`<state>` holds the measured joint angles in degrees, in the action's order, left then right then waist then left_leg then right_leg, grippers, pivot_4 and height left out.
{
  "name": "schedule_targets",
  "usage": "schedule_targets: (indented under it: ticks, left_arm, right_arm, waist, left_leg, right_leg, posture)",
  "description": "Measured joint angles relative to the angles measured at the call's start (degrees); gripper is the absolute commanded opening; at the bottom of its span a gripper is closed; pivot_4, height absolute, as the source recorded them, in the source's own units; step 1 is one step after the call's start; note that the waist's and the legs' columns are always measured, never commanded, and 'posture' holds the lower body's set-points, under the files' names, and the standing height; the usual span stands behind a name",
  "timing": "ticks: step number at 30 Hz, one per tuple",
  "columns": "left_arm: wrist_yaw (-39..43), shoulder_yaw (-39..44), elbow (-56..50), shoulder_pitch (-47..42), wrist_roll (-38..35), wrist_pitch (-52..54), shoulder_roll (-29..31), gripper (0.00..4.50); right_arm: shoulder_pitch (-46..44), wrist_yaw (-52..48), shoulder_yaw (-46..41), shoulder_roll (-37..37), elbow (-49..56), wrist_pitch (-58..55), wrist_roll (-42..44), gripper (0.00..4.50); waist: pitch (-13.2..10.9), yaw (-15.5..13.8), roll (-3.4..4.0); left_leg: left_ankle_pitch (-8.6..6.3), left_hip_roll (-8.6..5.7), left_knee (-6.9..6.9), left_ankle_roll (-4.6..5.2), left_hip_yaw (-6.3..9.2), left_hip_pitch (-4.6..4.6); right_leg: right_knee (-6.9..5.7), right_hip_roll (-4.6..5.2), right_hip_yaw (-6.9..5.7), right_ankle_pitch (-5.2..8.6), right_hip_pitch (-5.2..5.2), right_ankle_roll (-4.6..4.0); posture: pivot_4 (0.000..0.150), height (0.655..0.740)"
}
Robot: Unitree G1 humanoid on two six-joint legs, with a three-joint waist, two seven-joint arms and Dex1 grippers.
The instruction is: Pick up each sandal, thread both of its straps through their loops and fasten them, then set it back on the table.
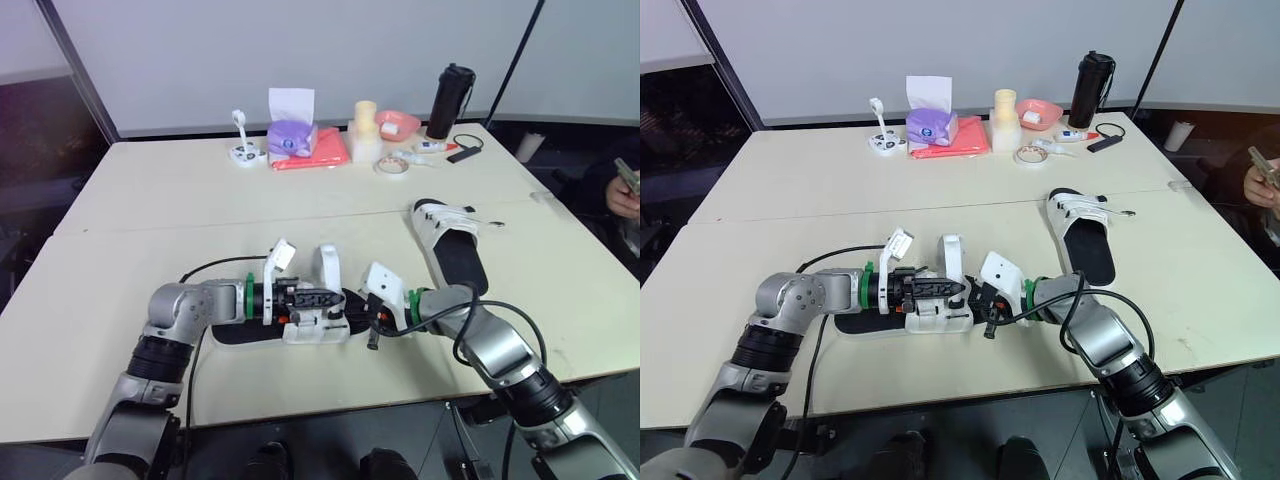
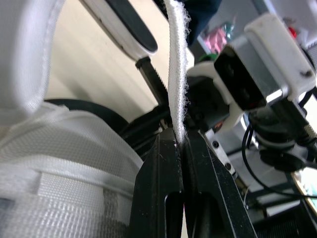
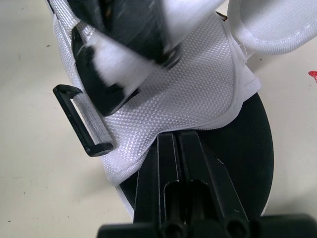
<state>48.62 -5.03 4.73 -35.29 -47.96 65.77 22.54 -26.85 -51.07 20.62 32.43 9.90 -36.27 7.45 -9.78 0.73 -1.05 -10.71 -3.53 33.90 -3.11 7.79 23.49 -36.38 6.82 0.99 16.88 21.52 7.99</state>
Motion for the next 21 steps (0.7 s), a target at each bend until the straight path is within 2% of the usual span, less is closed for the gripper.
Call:
schedule_targets:
  ticks: [12, 21]
  left_arm:
    - [3.4, -5.0, -5.1, 1.5, 5.0, -3.3, 2.5, 0.08]
    - [3.3, -5.1, -7.2, 4.3, 8.0, -7.3, 1.0, 0.08]
  right_arm:
    - [0.0, 0.1, 0.3, 0.0, 0.0, 0.1, -0.1, 0.00]
    - [0.2, 0.2, 0.3, 0.0, 0.1, 0.1, -0.4, 0.00]
  waist:
    - [0.0, 0.0, 0.00]
    - [0.0, -0.1, 0.02]
  left_leg:
    - [-0.01, 0.01, -0.02, -0.02, 0.00, 0.00]
    - [-0.02, 0.03, -0.02, -0.01, 0.02, -0.02]
  right_leg:
    - [0.07, 0.00, 0.00, 0.00, -0.02, -0.01]
    - [0.12, 0.01, -0.01, 0.01, -0.08, -0.02]
  posture:
    - [0.150, 0.7400]
    - [0.150, 0.7400]
